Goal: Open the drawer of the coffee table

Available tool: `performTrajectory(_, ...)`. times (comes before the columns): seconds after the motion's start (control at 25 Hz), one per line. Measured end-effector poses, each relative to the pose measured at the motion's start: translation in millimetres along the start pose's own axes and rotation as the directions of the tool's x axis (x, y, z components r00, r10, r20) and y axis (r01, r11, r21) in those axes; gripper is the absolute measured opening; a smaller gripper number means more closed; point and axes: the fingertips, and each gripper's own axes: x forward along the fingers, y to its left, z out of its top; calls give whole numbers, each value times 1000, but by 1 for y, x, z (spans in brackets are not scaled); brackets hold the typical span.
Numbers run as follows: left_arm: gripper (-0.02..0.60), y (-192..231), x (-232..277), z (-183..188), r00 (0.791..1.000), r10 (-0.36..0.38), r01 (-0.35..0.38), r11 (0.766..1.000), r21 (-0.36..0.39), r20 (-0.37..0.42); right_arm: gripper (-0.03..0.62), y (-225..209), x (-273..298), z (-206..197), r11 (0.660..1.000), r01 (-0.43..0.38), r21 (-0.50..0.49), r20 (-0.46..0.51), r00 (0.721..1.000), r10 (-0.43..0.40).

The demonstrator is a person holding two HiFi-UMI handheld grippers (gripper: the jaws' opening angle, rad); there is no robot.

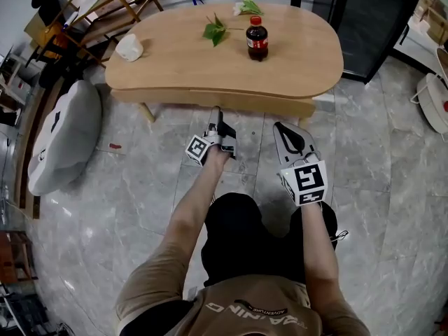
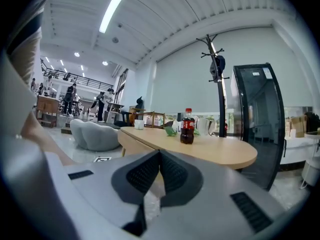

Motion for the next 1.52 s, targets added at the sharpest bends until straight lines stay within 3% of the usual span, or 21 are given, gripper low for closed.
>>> performTrajectory(0.28,253,-8,22,1,987,-161,161,987,-29,-4,5,11,9,-11,999,-25,-26,-36,999,24)
performTrajectory(0.64,252,-14,29,3,940,-339,342,933,-116,43,5,14,12,-28,998,-38,-44,-85,996,34)
performTrajectory(0.76,252,-13,30,2,937,-345,349,928,-131,53,5,14,13,-32,999,-41,-26,-89,995,38)
performTrajectory(1.04,233,-16,25,1,951,-308,309,943,-121,32,5,25,13,-22,997,-63,-44,-72,996,60)
performTrajectory(1.28,219,-23,4,-1,936,-352,349,927,-140,7,5,26,10,-17,997,-77,-14,-41,996,77)
performTrajectory(1.52,218,-32,-28,-4,936,-352,349,926,-144,4,5,25,4,-17,996,-83,14,-30,996,84)
